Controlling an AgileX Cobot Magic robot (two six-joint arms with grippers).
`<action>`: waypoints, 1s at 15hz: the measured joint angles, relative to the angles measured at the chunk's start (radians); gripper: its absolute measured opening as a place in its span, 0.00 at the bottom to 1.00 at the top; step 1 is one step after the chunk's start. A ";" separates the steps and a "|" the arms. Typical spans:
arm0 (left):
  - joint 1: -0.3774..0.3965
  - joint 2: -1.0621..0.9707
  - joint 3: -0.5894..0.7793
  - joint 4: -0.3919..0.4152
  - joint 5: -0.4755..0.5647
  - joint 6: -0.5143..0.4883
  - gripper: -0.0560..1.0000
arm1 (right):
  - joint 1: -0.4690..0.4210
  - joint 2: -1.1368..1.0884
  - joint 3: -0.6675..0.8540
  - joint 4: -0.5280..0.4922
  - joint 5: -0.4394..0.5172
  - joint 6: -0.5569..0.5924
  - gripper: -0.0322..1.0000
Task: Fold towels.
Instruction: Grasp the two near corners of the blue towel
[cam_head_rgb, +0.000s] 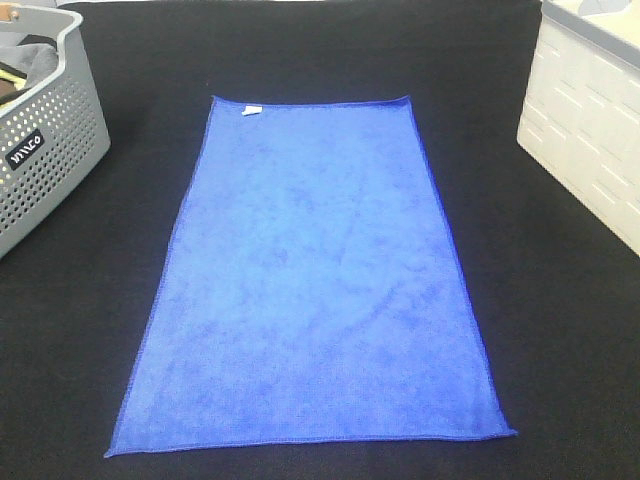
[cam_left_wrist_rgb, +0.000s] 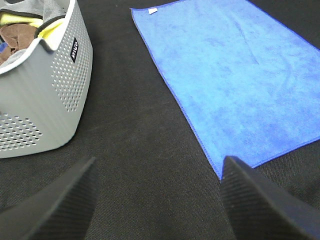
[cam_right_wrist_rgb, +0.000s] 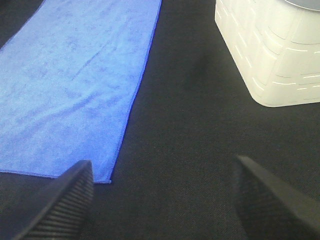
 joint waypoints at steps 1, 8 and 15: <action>0.000 0.000 0.000 0.000 0.000 0.000 0.68 | 0.000 0.000 0.000 0.000 0.000 0.000 0.73; 0.000 0.000 0.000 0.000 0.000 0.000 0.68 | 0.000 0.000 0.000 0.000 0.000 0.000 0.73; 0.000 0.000 0.000 0.000 0.000 0.000 0.68 | 0.000 0.000 0.000 0.000 0.000 0.000 0.73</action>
